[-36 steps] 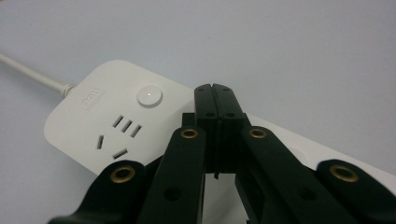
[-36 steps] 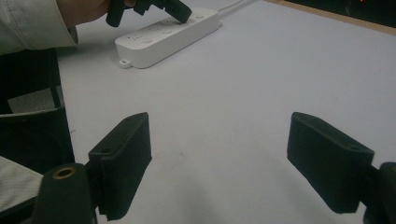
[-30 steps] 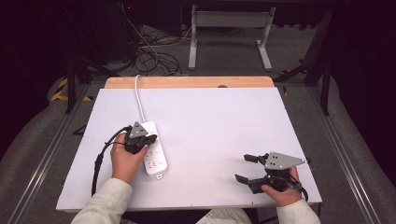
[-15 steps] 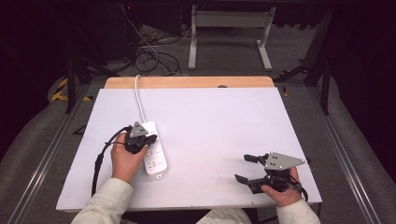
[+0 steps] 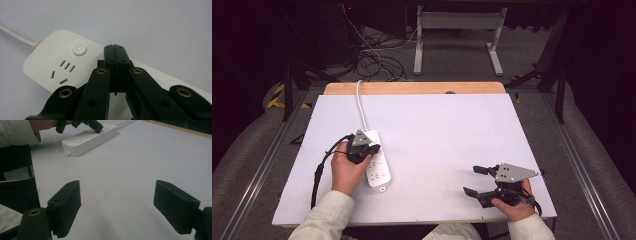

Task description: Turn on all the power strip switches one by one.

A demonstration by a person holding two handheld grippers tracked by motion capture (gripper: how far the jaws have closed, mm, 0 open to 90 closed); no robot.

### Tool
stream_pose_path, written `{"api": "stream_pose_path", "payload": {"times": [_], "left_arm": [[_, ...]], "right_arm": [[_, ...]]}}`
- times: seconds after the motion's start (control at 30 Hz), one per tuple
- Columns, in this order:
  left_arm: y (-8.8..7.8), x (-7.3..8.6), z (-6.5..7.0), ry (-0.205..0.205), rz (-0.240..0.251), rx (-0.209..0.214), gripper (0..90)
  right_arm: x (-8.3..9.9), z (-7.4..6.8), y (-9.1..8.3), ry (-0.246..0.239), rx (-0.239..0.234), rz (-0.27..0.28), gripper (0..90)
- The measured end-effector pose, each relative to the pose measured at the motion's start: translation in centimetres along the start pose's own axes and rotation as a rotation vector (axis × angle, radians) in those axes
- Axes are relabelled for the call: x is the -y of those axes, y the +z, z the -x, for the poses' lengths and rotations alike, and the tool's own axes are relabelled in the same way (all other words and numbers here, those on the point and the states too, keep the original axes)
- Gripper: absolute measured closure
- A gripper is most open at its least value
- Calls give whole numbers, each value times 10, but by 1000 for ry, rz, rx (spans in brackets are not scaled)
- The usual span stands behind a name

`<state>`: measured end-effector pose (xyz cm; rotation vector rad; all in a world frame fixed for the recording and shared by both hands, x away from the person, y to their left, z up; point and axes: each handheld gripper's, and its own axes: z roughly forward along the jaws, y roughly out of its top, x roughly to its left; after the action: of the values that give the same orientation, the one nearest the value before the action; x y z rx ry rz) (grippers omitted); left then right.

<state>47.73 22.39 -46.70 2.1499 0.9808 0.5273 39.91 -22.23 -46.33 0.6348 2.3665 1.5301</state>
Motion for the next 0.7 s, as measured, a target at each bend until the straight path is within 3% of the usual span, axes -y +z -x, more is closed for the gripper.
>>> {"api": "stream_pose_path", "payload": {"times": [0.1, 0.4, 0.5, 0.53, 0.7], "left_arm": [[0, 1, 0, -21, 3, 16, 900], [1, -1, -1, -13, -6, 10, 900], [0, -1, 0, 14, 32, -33, 899], [-4, -4, -1, 4, 62, -3, 899], [-17, -9, 3, -8, 99, 33, 899]], "right_arm": [[0, 0, 0, 0, 0, -1, 223], [1, -1, 2, 0, -4, -7, 223], [1, 0, 2, 2, -2, -7, 223], [1, 1, 1, 6, -1, -4, 223], [2, 2, 2, 7, -2, -6, 223]]}}
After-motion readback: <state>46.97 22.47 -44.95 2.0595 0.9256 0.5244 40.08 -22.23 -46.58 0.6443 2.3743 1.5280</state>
